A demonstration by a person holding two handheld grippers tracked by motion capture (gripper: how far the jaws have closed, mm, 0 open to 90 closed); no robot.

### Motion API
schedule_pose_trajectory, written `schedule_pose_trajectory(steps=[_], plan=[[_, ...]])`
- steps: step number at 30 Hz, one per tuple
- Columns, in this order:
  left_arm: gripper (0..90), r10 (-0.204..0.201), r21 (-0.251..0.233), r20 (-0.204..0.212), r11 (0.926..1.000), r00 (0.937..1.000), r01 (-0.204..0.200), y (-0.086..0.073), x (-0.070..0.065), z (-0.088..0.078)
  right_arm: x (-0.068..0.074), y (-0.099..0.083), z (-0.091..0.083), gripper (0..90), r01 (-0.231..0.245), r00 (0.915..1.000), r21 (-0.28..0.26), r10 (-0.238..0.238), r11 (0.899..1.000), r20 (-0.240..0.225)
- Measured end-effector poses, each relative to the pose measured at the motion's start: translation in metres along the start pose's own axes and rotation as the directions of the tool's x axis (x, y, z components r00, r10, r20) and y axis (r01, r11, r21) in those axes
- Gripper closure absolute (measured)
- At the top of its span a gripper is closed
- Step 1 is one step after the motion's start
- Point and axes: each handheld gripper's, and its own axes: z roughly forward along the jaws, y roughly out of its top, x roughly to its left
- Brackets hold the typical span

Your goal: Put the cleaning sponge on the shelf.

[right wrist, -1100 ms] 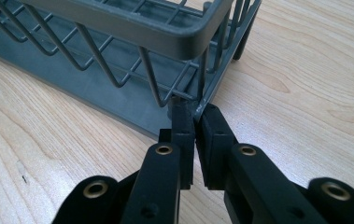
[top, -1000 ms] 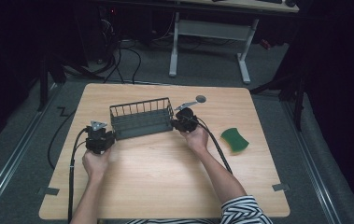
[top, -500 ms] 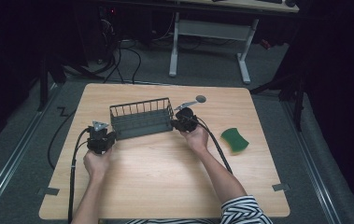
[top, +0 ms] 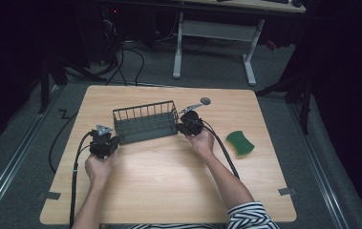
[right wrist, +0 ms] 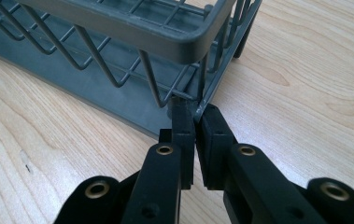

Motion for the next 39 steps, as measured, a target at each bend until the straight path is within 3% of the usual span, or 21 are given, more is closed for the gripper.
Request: schedule_pose_trajectory(steps=[18, 39], plan=[[86.4, 0.061, 0.028, 0.033, 0.9977, 0.9976, -0.062, -0.001, -0.018, -0.008, -0.004, -0.014, -0.015, 86.5, -0.001, 1.0, 0.0, 0.001, 1.0, -0.003], [86.3, 0.09, 0.023, 0.09, 0.9955, 0.9918, -0.092, -0.014, -0.042, -0.024, -0.004, -0.045, -0.046, 86.5, 0.003, 0.9994, -0.008, -0.003, 1.0, -0.033]])
